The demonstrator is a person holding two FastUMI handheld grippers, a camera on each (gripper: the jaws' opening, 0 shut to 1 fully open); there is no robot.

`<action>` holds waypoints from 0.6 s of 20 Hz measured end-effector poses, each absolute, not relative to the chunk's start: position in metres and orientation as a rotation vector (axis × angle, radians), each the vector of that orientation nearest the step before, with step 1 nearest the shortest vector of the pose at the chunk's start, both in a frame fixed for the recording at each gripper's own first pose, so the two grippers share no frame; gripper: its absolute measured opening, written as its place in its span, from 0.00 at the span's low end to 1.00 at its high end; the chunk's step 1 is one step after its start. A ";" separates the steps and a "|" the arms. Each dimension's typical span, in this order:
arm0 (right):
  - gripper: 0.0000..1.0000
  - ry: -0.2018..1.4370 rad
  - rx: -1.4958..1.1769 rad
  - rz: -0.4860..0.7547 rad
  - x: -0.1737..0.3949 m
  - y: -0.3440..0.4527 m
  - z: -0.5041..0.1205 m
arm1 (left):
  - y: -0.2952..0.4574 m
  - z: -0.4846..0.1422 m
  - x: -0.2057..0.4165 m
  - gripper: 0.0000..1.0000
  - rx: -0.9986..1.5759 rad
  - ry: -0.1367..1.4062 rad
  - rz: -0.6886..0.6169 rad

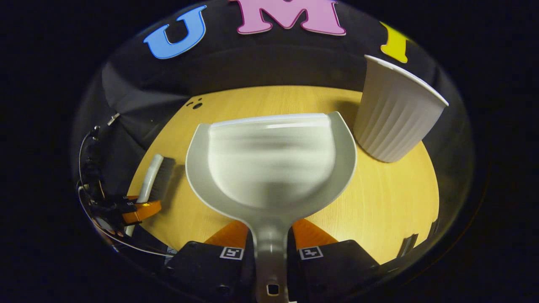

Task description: Pick up the small broom and dustpan from the desktop, sweep the trash into the dustpan with the broom, and then empty the trash into the garbage bin.

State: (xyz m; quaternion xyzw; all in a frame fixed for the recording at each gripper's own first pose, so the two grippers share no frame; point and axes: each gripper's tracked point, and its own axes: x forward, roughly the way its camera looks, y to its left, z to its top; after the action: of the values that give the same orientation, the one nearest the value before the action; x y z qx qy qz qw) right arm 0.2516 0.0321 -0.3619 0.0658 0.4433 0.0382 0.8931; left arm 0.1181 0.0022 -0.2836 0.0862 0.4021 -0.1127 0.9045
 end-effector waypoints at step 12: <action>0.34 1.084 0.132 0.070 0.235 0.032 -0.424 | -0.008 -0.311 0.155 0.30 0.281 0.901 -0.177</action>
State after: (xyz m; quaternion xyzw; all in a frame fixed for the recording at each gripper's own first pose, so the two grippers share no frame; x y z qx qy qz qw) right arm 0.2348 0.0319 -0.4243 0.0625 0.5154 0.0332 0.8540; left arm 0.1548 -0.0081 -0.3115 0.1353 0.4335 -0.0852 0.8868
